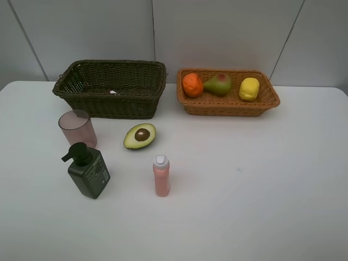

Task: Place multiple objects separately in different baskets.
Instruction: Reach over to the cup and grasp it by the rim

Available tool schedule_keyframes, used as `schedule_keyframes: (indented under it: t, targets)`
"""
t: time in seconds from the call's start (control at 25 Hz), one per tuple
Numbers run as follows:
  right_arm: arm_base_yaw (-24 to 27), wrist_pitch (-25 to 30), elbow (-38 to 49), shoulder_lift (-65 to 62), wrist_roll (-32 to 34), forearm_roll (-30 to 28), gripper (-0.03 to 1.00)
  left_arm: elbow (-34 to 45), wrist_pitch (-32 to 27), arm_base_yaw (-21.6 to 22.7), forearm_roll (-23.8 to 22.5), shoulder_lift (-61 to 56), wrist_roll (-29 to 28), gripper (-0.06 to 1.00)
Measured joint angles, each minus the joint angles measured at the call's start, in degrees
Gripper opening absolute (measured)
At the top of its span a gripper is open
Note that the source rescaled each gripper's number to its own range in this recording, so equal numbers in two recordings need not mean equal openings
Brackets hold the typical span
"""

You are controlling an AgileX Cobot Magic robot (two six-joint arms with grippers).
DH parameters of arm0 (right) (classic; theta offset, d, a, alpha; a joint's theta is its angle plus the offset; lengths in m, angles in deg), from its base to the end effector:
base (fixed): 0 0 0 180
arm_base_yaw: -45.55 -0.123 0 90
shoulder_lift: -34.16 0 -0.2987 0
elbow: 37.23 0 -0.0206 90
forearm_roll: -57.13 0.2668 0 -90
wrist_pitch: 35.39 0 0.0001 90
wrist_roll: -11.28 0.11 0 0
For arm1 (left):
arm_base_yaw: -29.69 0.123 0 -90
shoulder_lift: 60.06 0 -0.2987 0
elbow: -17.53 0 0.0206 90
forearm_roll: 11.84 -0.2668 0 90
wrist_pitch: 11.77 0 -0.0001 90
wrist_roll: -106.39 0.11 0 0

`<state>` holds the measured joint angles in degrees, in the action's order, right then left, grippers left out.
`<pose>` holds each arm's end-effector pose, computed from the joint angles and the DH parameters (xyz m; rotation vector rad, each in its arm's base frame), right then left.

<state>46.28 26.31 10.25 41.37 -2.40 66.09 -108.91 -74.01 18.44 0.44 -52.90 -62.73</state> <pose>0.0075 0.0150 0.2835 -0.2393 2.0075 0.0273 0.0130 -0.0237 0.2507 0.4135 2.0963 -0.2653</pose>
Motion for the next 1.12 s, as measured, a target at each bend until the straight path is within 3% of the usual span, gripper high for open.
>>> schedule_keyframes:
  t: [0.68,1.12]
  targets:
    - [0.00,-1.22,0.27,0.00,12.59,-9.28,1.00,0.00,0.00,0.00,0.00,0.00,0.00,1.00]
    - [0.00,-1.27,0.46,0.00,14.99,-10.96,1.00,0.00,0.00,0.00,0.00,0.00,0.00,1.00]
